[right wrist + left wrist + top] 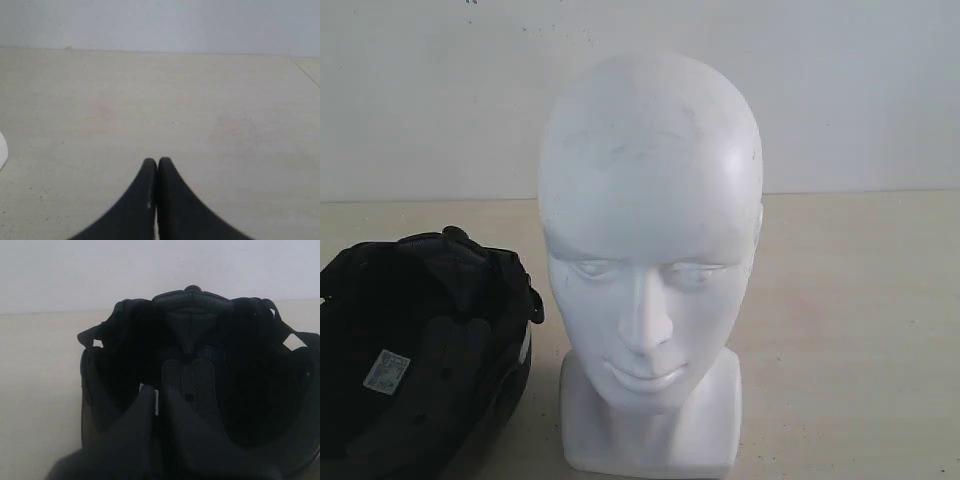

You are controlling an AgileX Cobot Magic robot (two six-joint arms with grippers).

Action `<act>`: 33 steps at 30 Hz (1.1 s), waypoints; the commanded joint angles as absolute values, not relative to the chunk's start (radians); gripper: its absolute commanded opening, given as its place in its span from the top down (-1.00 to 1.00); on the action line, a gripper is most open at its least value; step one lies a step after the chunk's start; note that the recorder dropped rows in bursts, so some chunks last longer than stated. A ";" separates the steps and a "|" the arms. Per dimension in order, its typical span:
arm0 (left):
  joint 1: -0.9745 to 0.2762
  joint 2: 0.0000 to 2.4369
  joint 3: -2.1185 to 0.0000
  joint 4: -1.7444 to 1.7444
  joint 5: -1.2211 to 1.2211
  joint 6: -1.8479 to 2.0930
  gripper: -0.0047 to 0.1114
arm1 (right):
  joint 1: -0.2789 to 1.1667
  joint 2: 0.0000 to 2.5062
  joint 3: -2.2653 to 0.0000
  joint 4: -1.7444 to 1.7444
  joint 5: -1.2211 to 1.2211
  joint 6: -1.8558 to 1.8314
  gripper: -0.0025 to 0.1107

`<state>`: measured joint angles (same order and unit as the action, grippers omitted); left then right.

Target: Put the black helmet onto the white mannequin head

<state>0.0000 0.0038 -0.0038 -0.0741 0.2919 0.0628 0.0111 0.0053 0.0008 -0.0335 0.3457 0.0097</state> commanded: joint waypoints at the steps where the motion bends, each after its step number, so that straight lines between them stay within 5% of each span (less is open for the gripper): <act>1: 0.001 0.000 0.000 -0.087 0.292 0.060 0.84 | 0.010 0.000 0.000 -0.031 0.341 0.009 0.96; 11: 0.001 0.000 0.000 -0.077 0.274 0.066 0.84 | 0.010 0.000 0.000 -0.031 0.341 0.016 0.96; 19: 0.001 0.000 -0.011 -0.045 0.000 0.063 0.84 | 0.010 0.000 0.000 -0.031 0.341 0.016 0.96; 25: 0.001 0.000 -0.185 -0.043 0.067 0.073 0.84 | 0.010 0.000 0.000 -0.031 0.341 0.016 0.96; 33: 0.001 0.292 -0.438 -0.036 0.154 0.135 0.84 | 0.010 0.000 0.000 -0.031 0.341 0.016 0.96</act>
<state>0.0000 0.2130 -0.3898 -0.0327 0.1338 0.1242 0.0111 0.0053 0.0008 -0.0335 0.3457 0.0137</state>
